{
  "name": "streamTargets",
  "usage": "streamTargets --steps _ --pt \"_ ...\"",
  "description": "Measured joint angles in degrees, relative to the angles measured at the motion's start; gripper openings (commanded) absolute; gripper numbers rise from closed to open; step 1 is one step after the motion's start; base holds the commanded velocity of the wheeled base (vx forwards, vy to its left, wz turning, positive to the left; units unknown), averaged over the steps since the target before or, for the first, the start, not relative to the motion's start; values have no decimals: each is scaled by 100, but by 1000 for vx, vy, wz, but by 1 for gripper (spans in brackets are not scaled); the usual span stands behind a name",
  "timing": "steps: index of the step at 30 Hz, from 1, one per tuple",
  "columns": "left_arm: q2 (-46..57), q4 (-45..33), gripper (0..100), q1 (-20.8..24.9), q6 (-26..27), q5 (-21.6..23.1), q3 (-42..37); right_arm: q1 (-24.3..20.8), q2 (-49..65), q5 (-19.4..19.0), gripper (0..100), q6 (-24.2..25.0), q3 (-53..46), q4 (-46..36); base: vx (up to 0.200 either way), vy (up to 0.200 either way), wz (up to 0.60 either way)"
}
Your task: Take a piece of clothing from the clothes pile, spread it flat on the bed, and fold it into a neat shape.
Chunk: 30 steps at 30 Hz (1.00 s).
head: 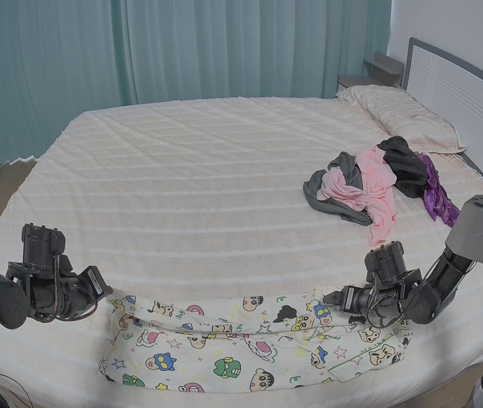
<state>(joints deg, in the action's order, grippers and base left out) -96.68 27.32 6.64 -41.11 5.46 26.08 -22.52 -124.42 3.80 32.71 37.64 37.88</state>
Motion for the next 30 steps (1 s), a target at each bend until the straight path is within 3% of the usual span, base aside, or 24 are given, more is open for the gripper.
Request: streamTargets --steps 16,30 --pt "-273 -513 0 29 -11 39 1846 -6 -122 -9 100 52 166 -29 0 0 0" --pt "-517 -59 0 -172 38 66 1061 -27 -127 -11 100 183 124 0 0 0 0"
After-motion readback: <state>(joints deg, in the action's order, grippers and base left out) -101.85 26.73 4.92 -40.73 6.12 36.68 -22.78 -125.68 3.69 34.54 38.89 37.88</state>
